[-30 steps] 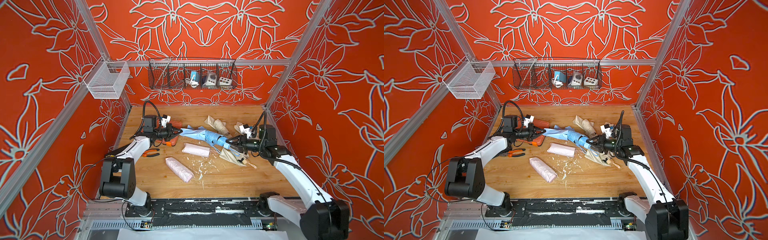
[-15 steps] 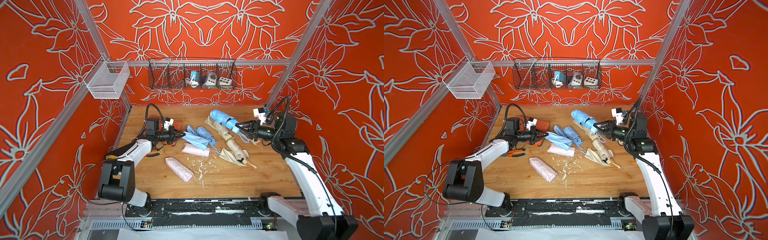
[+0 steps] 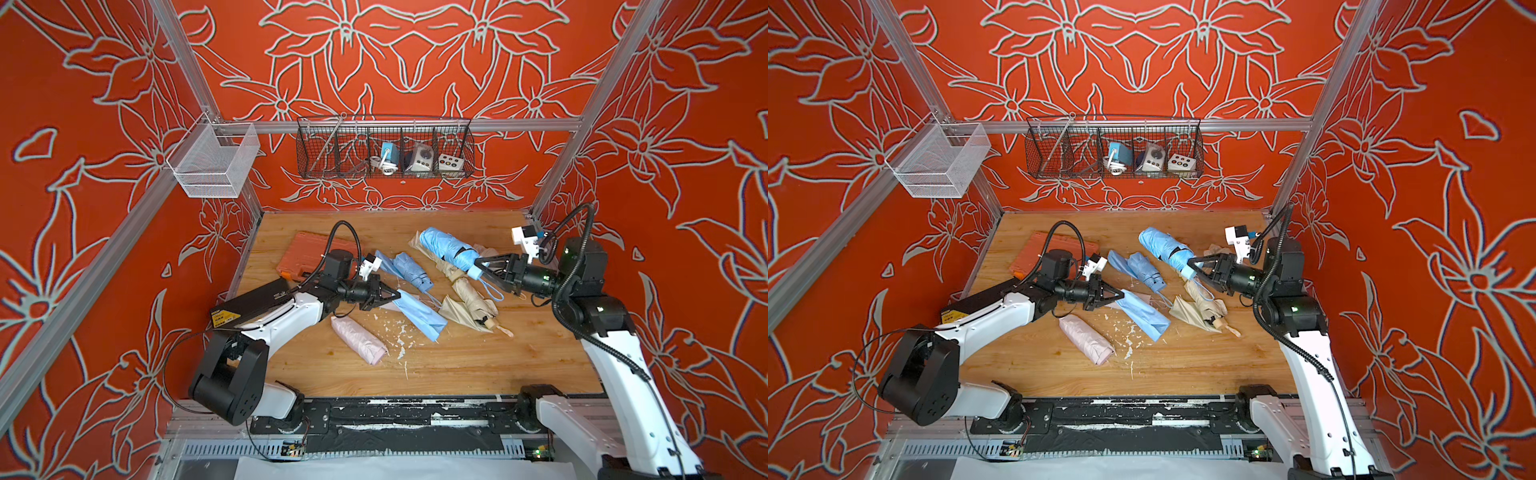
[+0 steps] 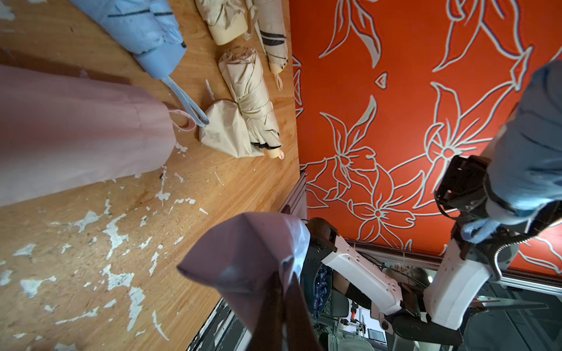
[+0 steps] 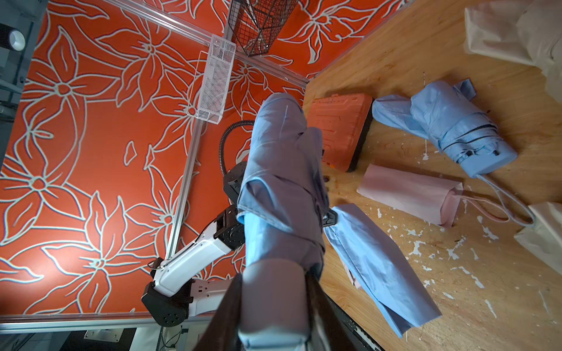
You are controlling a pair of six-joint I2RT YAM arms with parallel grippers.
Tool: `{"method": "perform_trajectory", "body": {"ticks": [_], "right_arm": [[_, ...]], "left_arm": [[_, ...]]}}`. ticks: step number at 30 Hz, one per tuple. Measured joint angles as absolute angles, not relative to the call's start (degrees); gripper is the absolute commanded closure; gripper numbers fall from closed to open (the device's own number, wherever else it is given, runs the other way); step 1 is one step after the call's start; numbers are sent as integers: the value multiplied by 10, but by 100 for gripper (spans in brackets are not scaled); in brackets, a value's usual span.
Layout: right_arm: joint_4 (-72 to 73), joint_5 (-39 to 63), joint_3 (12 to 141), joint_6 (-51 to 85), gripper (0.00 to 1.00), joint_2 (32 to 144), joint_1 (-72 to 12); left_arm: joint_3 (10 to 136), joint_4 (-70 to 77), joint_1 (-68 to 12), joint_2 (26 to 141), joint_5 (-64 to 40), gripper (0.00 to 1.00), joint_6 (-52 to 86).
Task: Take umbrellas out of sleeves
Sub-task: Place the umbrella in the umbrella sleeve.
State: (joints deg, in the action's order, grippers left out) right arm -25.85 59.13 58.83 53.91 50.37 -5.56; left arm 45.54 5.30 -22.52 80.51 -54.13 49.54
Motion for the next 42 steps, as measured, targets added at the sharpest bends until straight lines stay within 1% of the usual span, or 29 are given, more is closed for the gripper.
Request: {"method": "perform_trajectory", "body": {"ticks": [6,14,27,32,42], "right_arm": [[-279,590,496,534,100,453,-77],[-288,588,395,528,100,402,-98],[-367,576,345,465,100,369,-98],[-392,566,325,439,100,370,-98],[-413,538,275,401,100,395,-98]], "left_arm": [[431,82,-291,805,-469,100,527],[340,196,-362,820,-384,100,611],[307,373,-369,930,-342,100,681],[306,400,-369,964,-341,100,695],[306,412,-369,974,-348,100,696]]}}
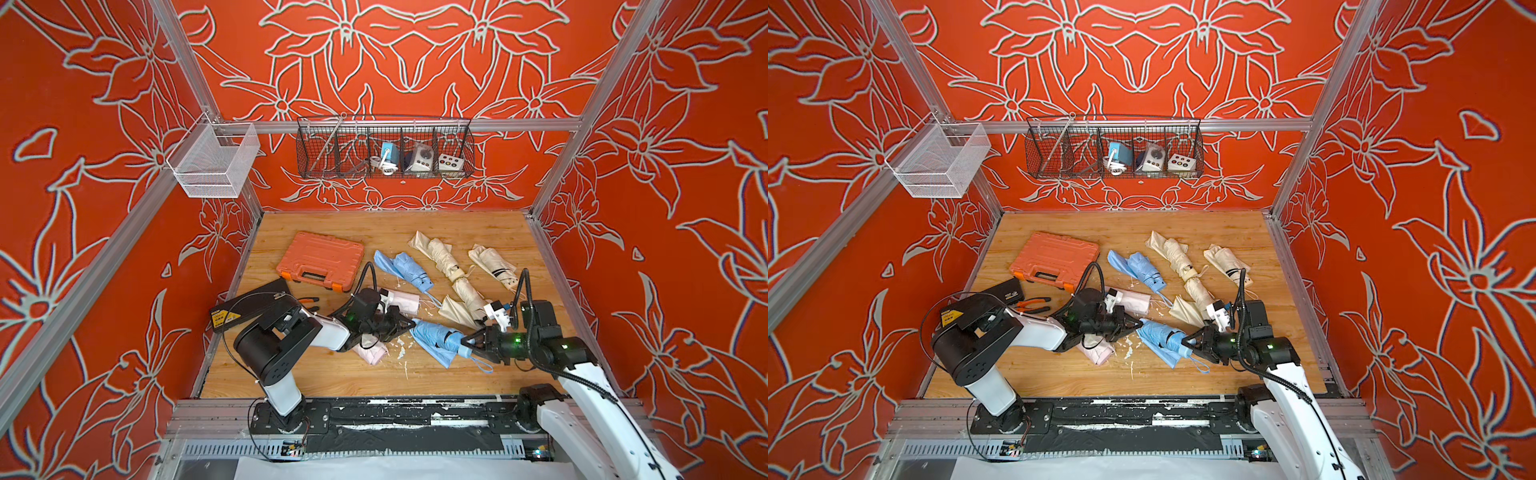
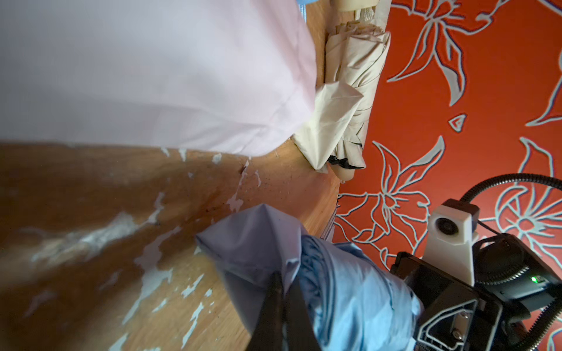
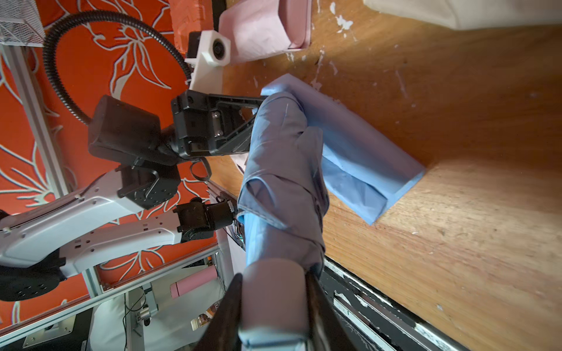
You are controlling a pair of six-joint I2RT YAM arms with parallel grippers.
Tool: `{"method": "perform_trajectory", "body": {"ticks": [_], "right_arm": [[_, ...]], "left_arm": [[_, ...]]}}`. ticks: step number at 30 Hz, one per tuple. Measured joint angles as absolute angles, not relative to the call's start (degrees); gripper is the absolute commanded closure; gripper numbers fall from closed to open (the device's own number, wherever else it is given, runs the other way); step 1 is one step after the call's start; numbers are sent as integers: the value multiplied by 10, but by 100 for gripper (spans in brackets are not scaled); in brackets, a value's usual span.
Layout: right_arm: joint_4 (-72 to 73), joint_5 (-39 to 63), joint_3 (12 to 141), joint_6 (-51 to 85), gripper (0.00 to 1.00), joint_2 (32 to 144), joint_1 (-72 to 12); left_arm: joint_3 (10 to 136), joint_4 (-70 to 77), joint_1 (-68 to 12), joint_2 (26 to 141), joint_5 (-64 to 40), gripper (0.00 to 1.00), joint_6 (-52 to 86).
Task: Take umbrellas out of sleeves
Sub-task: Place the umbrella in the umbrella sleeve.
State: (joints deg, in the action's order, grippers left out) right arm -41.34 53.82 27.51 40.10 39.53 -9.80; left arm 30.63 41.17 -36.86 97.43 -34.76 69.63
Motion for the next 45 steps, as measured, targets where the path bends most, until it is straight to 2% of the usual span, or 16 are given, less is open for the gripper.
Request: {"method": "perform_trajectory", "body": {"ticks": [7,16,25,28,33,38,42,45], "right_arm": [[-408,523,258,371,100,438,-98],[-402,494,260,362,78,455,-99],[-373,485,264,363,75,494,-101],[-335,487,239,366,61,497,-101],[-321,418,166,384,56,499,-100],[-321,380,161,396,50,482,-100],[-326,369,175,395,36,482,-100],[-354,343,201,389,25,458,-100]], "left_arm": [[306,406,-369,978,-357,100,688],[306,403,-369,991,-363,100,680],[303,392,-368,991,-363,100,664],[296,388,-367,989,-363,100,655],[291,364,-363,981,-363,100,639],[291,348,-360,980,-365,100,627],[294,334,-360,980,-368,100,620],[303,317,-360,981,-371,92,612]]}}
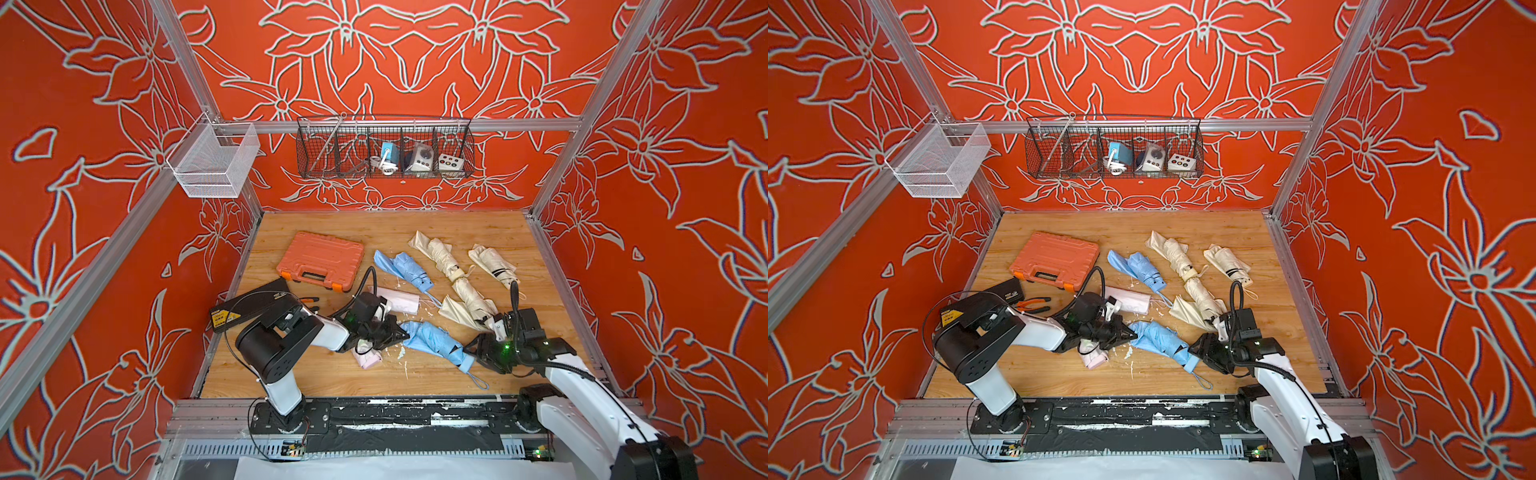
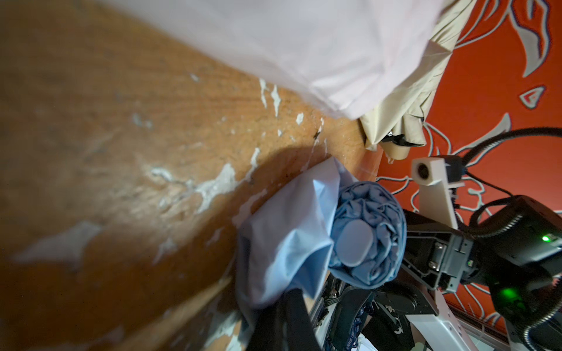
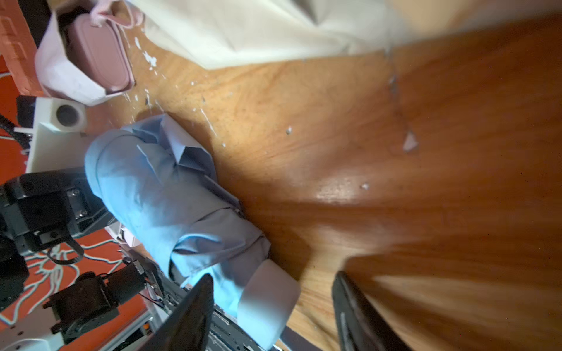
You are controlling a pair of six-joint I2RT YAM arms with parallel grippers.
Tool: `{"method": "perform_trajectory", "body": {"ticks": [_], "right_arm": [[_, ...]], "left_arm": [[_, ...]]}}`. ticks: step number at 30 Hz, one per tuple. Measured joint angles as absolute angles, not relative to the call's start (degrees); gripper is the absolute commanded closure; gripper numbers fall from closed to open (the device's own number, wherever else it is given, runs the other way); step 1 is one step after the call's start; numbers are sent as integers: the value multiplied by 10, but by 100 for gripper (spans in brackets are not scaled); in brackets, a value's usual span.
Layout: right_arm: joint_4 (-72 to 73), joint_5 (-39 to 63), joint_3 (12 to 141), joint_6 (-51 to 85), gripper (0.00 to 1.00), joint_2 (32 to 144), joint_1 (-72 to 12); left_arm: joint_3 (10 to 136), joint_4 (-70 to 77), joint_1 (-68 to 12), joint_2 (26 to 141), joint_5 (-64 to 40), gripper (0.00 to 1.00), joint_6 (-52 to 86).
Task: Take umbrellas out of sleeves
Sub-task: Place the umbrella in the umbrella sleeve.
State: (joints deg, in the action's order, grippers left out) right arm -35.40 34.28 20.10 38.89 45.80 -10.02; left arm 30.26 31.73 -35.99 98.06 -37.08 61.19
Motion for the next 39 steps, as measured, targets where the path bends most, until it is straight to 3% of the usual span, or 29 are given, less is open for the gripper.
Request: {"method": "perform_trajectory", "body": {"ticks": [5,8,12,16,28,39], "right_arm": [[-403,312,276,383,18,384,-100],[-426,307,322,380,17,368,-100],[-455,308,361,365,16,377,-100],[-485,308,390,343,16,388,-102],[-497,311,458,322,15,436,-122],[-497,311,567,296,14,584,-150]], "left_arm": [[326,279,-359,981,-373,52,588],[344,258,-358,978,-376,36,574],[366,212,-353,962,-369,24,553],[388,147,-343,940,-350,17,528],[459,-30,-305,842,-296,14,473],[487,-151,-288,705,-268,13,427]]}}
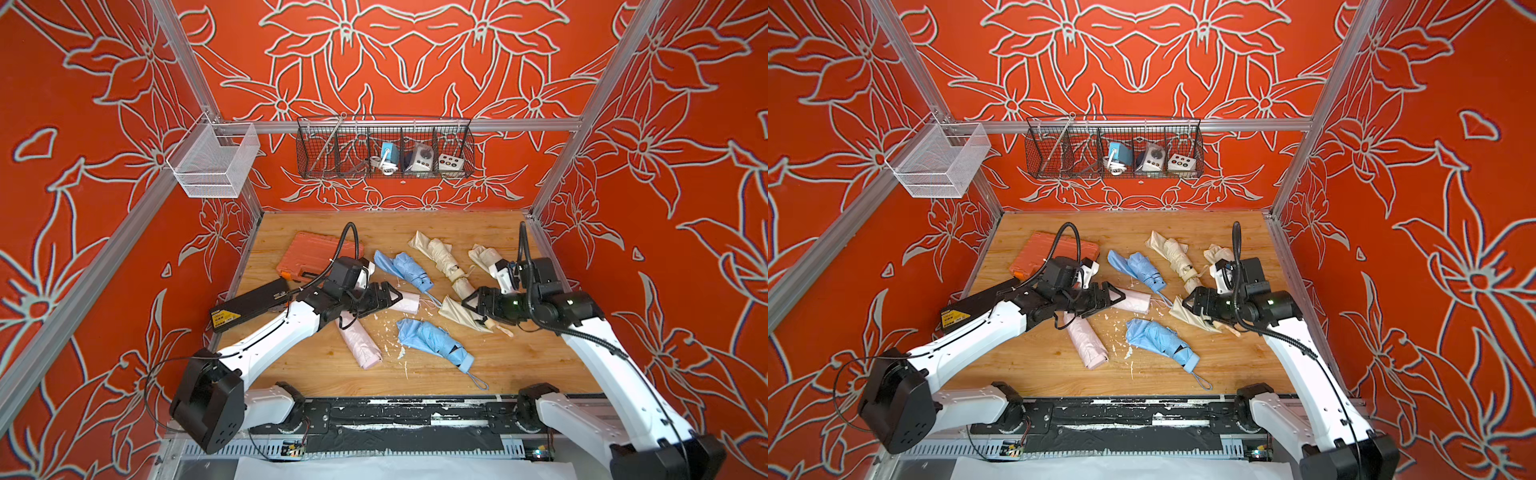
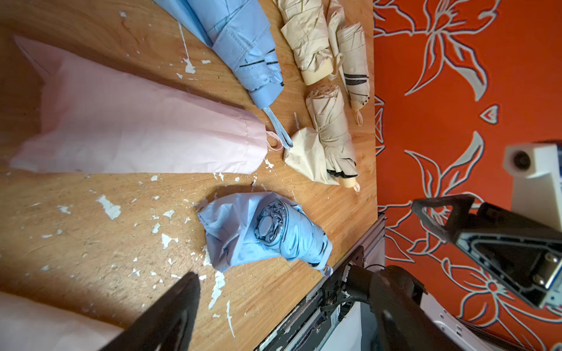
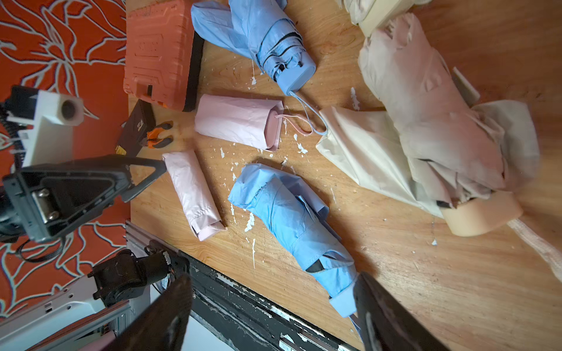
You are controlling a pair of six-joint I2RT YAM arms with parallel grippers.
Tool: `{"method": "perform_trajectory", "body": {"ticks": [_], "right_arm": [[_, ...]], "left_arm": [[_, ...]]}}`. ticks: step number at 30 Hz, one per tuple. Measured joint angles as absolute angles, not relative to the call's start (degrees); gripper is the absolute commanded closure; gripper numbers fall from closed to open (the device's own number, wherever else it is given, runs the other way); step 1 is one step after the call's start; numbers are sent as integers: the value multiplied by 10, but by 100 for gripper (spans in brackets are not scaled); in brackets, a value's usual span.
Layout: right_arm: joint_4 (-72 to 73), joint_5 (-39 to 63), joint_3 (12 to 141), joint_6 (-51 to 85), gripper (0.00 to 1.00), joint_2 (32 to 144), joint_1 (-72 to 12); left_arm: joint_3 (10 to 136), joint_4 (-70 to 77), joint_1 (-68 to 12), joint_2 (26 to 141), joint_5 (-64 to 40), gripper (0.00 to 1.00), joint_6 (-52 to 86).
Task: Take umbrellas out of sleeves
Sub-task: Place the umbrella in the umbrella sleeve, then pick up the umbrella from the center of the board.
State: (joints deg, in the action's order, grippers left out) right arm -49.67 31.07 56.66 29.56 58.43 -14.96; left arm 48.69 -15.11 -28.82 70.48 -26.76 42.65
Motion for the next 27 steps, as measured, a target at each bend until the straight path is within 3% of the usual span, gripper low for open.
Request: {"method": "perform_trajectory", "body": {"ticks": [13,23,27], "right_arm": [[-522,277,782,234,12,801,-190],[-530,253,824,145,11,874,-266],[-528,227,825,90,5,896,-307]], "left_arm": [[488,-238,-286,618,-243,7,333],[474,-237,-253,595,-248,6,369],[431,-220,-239,571,-267,6,406]]}}
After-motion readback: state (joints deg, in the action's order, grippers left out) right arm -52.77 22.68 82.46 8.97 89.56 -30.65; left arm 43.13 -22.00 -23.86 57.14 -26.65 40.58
